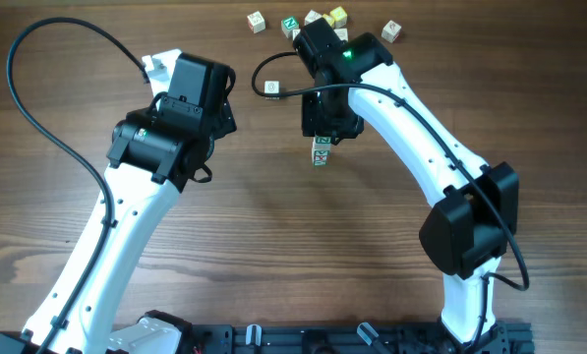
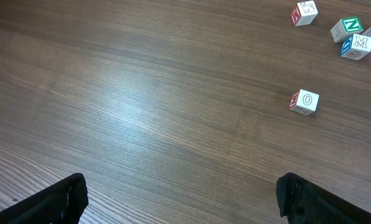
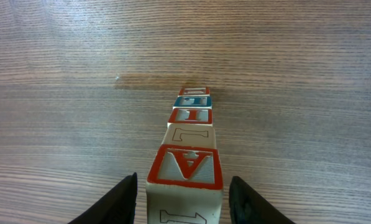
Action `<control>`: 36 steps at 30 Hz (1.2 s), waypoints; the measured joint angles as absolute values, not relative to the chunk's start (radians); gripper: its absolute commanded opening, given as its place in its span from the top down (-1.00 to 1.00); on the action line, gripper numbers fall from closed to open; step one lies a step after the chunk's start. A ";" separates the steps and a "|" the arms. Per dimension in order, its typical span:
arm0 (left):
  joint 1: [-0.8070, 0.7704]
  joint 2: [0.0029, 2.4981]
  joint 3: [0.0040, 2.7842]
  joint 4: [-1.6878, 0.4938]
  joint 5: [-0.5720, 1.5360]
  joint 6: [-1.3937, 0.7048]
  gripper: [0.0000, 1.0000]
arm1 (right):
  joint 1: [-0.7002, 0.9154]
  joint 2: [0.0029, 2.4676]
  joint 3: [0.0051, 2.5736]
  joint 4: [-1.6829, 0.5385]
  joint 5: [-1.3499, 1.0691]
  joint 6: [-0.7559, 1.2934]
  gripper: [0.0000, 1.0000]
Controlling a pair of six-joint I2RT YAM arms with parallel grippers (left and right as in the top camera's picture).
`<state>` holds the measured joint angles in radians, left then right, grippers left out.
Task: Form a tower
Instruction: 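Lower the A block onto the tower top and open the right gripper, then lift the right gripper away from the tower toward the top right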
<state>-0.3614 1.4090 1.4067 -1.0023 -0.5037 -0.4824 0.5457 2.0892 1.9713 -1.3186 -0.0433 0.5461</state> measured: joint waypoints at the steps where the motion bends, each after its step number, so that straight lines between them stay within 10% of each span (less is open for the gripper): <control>1: -0.361 1.409 1.407 -1.002 -0.504 -0.482 -1.00 | 0.546 2.089 1.971 -1.314 -0.043 0.546 -0.40; 4: -0.361 1.409 1.407 -1.002 -0.504 -0.482 -1.00 | 0.546 2.089 1.971 -1.292 -0.040 0.549 -0.99; 23: -0.361 1.409 1.407 -1.002 -0.504 -0.482 -1.00 | 0.325 1.731 2.178 -1.400 0.073 0.413 -0.99; 29: -0.361 1.409 1.407 -1.002 -0.504 -0.482 -1.00 | 0.324 1.871 2.111 -1.408 0.073 0.467 0.56; 32: -0.361 1.409 1.407 -1.002 -0.504 -0.482 -1.00 | 0.325 1.921 2.111 -1.446 0.073 0.501 0.91; 36: -0.361 1.409 1.407 -1.002 -0.504 -0.482 -1.00 | 0.324 2.022 2.110 -1.467 0.056 0.512 0.91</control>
